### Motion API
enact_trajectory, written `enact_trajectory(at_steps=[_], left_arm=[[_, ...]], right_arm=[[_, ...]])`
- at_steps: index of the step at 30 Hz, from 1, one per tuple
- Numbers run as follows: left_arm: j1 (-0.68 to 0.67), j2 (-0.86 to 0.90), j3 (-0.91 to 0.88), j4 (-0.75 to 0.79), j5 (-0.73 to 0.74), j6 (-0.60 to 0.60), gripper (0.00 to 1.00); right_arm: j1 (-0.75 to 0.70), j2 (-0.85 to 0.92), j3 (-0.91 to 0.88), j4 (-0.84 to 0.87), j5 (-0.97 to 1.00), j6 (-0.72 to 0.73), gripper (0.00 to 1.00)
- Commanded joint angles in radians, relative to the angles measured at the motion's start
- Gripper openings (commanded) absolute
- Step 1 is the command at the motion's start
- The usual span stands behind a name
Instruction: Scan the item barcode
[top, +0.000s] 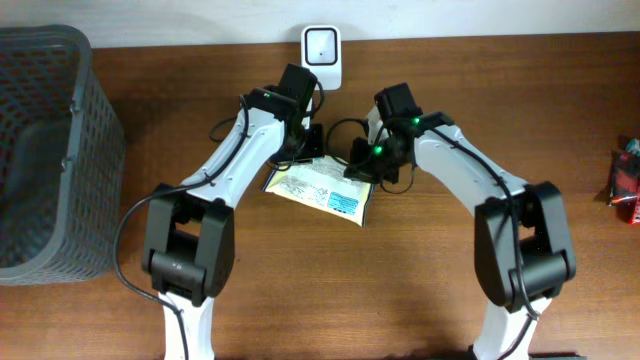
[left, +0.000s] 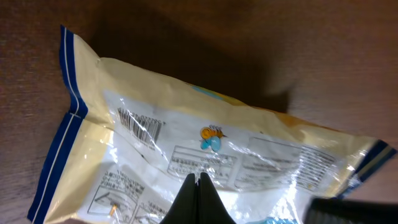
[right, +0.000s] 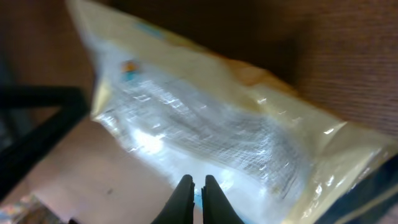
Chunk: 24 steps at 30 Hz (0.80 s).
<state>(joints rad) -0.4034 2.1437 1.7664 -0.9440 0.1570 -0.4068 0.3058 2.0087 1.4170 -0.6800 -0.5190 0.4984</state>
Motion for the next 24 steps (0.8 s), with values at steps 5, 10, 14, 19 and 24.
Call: enact_trajectory(at_steps=[5,10,14,19,24], left_arm=[[0.023,0.116,-0.002,-0.015,-0.132,0.019,0.00],[0.031,0.127,-0.002,-0.062,-0.328,0.015,0.00],[0.055,0.125,0.035,-0.152,-0.412,-0.030,0.00],[0.106,0.124,0.227,-0.355,-0.407,-0.112,0.00],[0.165,0.124,0.306,-0.430,-0.403,-0.131,0.40]], right_arm=[[-0.012,0.092,-0.051,0.003,0.157,0.035,0.04],[-0.022,0.086,-0.041,-0.042,0.234,0.030,0.04],[-0.034,0.067,0.050,-0.164,0.312,-0.016,0.08],[-0.035,0.066,0.301,-0.444,0.363,-0.126,0.21],[-0.045,0.066,0.360,-0.541,0.379,-0.168,0.99]])
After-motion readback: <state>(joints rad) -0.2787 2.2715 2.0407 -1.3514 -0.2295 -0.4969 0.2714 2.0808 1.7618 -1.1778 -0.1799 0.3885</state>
